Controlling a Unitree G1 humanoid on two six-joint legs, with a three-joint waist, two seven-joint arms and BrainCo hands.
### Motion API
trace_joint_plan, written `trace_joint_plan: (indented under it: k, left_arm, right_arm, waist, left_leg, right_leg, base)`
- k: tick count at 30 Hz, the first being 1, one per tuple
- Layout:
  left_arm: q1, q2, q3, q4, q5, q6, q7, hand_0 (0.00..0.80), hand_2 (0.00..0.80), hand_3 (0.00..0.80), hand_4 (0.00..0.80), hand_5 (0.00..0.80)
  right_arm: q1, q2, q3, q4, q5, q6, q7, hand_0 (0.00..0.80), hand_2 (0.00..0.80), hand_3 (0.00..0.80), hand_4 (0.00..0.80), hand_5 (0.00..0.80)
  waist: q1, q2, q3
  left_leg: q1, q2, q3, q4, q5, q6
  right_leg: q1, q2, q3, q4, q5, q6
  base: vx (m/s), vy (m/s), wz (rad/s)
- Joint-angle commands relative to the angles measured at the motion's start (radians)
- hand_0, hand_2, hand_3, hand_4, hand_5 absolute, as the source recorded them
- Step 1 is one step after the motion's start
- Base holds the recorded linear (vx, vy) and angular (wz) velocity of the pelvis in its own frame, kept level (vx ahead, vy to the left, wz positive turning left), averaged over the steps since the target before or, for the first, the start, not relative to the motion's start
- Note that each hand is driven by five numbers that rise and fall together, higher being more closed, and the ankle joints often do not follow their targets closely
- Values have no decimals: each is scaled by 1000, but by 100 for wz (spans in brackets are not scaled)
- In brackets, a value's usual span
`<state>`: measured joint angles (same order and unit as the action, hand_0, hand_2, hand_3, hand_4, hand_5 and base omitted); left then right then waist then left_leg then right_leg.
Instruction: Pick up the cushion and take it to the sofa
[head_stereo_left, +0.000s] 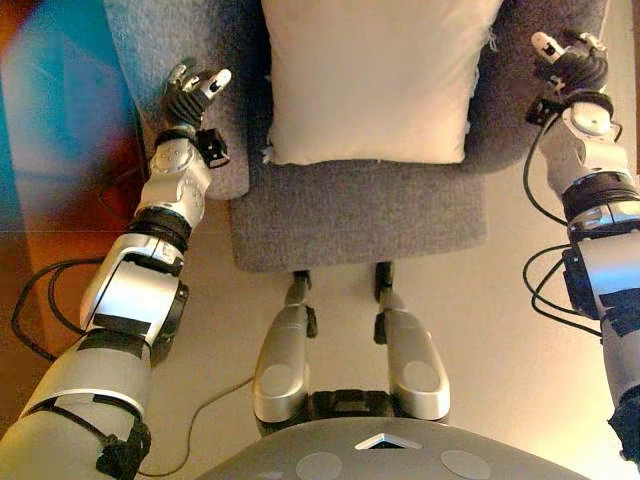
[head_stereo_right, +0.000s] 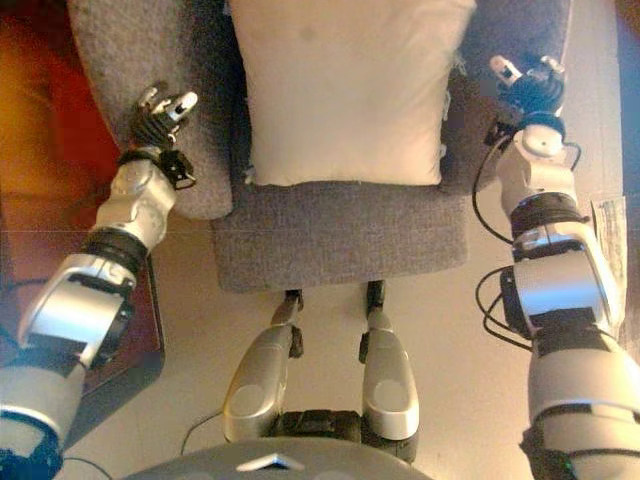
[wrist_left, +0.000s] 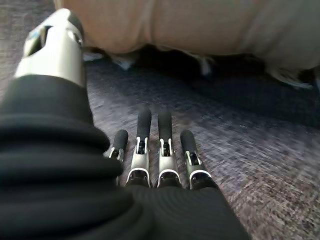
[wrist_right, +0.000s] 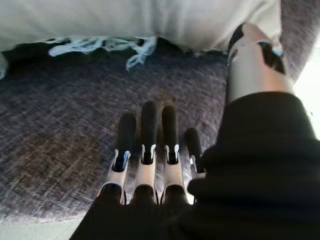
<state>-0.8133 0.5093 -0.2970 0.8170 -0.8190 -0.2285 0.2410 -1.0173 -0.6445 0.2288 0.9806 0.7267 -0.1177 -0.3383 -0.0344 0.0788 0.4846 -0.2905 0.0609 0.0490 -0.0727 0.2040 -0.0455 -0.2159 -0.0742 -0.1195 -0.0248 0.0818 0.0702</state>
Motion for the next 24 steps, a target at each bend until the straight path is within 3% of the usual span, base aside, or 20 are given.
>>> trace_joint_plan:
  k: [1,7,12,16,21,24]
  left_arm:
    - [137,97,131,-15,-7,-71,93,0,0,0,0,0]
    - [490,-33,168,-23,40,-17,38,0,0,0,0,0]
    - [661,-139,220,65,89,45,44,0,0,0,0,0]
    - [737,-183,246,167,148,125,17,0,0,0,0,0]
    - [805,-241,247,421,298,224,-35,0,0,0,0,0]
    - [817,-265,265,500,325,283,-60,0,0,0,0,0]
  right_arm:
    - [130,-93,-57,-176,-58,-56,-118,0,0,0,0,0]
    - [565,-3,-239,-271,-84,-4,-107,0,0,0,0,0]
    - [801,122,-316,-157,-98,50,-58,0,0,0,0,0]
    - [900,210,-312,12,-123,97,22,0,0,0,0,0]
    - [990,342,-259,227,-235,160,77,0,0,0,0,0]
    - [1006,385,-230,304,-305,197,115,0,0,0,0,0]
  waist:
    - [50,-55,-6]
    - [48,-72,-68]
    - [53,-90,-144]
    - [63,-102,-210]
    - [64,-114,-313]
    - [59,-112,-342]
  left_leg:
    - [23,-44,-7,133,-186,-42]
    - [107,-49,-3,121,-201,-30]
    - [201,-49,3,99,-203,-21]
    - [254,-46,3,86,-208,-15]
    - [339,-43,8,67,-224,-1]
    - [378,-42,13,55,-236,4]
  right_leg:
    - [-95,-67,0,95,-31,46]
    - [13,-63,-33,67,-38,35]
    - [125,-55,-42,32,-35,28]
    - [180,-48,-44,22,-36,23]
    - [257,-31,-28,7,-47,13]
    - [291,-24,-18,-2,-56,9]
  base:
    - [-17,-23,3]
    - [61,-15,16]
    - [128,-40,17]
    - [155,-60,2]
    - [171,-41,-1]
    - [90,4,-6]
